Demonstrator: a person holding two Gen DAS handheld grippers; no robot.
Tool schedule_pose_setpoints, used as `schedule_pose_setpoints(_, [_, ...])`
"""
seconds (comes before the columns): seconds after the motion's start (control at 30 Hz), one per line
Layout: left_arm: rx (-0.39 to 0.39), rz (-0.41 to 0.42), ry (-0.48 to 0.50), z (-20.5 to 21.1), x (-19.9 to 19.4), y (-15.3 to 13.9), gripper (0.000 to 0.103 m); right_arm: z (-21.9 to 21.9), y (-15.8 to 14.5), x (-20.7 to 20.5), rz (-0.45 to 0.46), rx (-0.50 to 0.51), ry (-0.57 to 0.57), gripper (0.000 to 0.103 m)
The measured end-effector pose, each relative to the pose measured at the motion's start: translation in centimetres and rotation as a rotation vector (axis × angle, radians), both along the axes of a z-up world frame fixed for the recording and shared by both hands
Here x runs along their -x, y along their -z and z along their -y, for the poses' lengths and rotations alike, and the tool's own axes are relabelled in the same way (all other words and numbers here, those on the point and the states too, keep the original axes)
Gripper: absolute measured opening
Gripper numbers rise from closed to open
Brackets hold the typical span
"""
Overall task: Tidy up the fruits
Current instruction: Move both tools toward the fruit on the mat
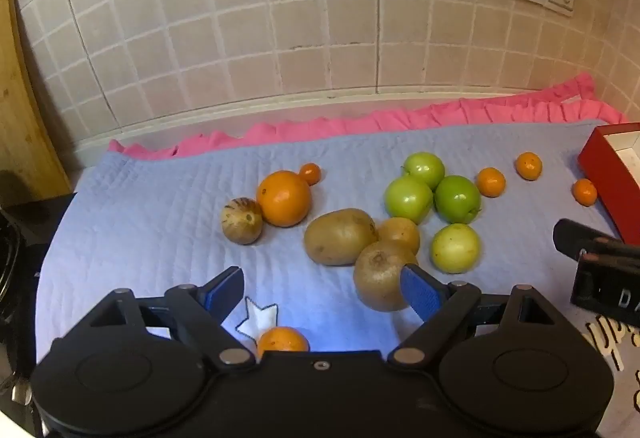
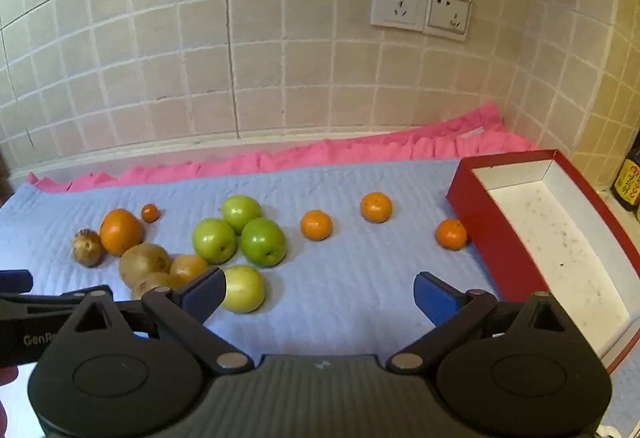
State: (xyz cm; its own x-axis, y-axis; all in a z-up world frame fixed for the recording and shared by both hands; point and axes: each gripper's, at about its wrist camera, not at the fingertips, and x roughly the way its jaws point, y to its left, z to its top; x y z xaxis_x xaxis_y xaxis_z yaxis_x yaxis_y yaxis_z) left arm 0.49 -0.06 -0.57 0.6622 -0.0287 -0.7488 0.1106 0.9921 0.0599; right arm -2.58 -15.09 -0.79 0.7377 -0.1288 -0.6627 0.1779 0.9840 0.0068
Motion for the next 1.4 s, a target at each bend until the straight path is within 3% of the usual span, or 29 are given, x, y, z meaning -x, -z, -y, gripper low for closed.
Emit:
schedule_pose_setpoints(0.17, [0.065,0.054,-0.025,-1.0,0.4,0.2,0.101,0.2,-0.3,0.1,0.017,0.002,0.021,0.101])
schedule_pose_setpoints(0.33, [0.122,-0.007,-0.003,-1.8,-0.2,0.6,0.102,0.2,0.1,-0.2,0.013,0.060,0.046,0.101])
schedule_pose_setpoints(0.47, [0.106,-0.018,-0.006,-1.9,-0.3,1.1,0.102,1.5,0.4,-0.3,-0.005,-0.034,0.065,0.101])
schedule_pose_setpoints(0.9, [0.111,-0.008,0.028,-1.5,-0.2,1.0,0.102,0.4,1.5,-0.4,-0.031,0.026,0.062,0.102])
schedule_pose_setpoints(1.4, [0.068,-0.028,0.019,-0.8,-0.5,1.8,0.102,5.3,3.5,-2.5,-0.051,-0.034,0.114,0.101])
